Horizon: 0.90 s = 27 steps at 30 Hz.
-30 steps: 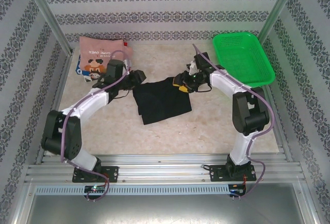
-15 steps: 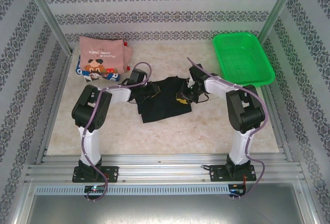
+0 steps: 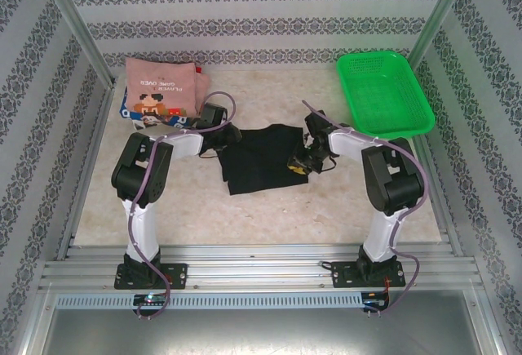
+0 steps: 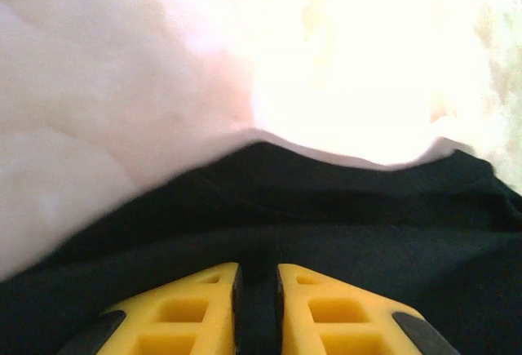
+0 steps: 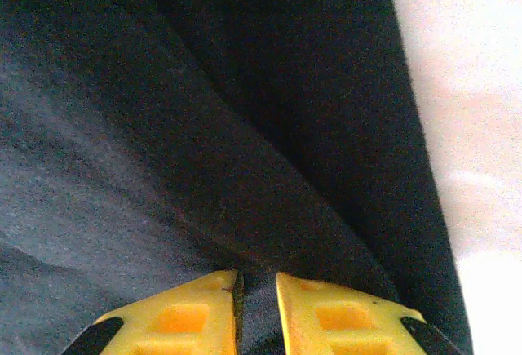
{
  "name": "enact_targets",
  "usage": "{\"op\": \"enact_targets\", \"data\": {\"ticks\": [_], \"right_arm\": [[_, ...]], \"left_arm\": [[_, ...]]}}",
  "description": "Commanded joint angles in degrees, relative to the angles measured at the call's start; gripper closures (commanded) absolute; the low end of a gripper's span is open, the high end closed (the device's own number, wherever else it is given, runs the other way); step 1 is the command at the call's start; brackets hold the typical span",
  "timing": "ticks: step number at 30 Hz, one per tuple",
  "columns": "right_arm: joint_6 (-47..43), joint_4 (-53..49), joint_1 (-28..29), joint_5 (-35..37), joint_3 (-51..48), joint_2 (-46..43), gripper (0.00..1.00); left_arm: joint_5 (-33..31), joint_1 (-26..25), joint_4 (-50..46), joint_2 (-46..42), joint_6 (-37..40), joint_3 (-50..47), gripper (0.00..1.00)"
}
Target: Fold and stack the t-shirts
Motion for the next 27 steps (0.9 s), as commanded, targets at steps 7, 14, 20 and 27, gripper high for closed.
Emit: {"op": "enact_targets", "data": {"ticks": [7, 14, 20, 27], "right_arm": [[0.5, -4.9, 1.0, 3.6, 0.3, -8.7, 0.59], [-0.4, -3.5, 0.5, -4.4, 10.3, -10.6, 0.56], [1.5, 0.3, -0.5, -9.3, 17.4, 0.6, 0.76], [4.5, 10.3, -4.2, -11.3, 17.4, 9.0, 0.82]], "left_arm": [[3.6, -0.5, 2.9, -10.1, -0.1, 1.5, 0.75], [6.8, -4.0, -0.5, -19.1, -2.1, -3.5, 0.72], [6.8, -6.9, 2.8, -26.8, -4.6, -14.3, 0.69], [7.3, -7.4, 4.2, -32.6, -4.8, -22.4, 0.68]]}}
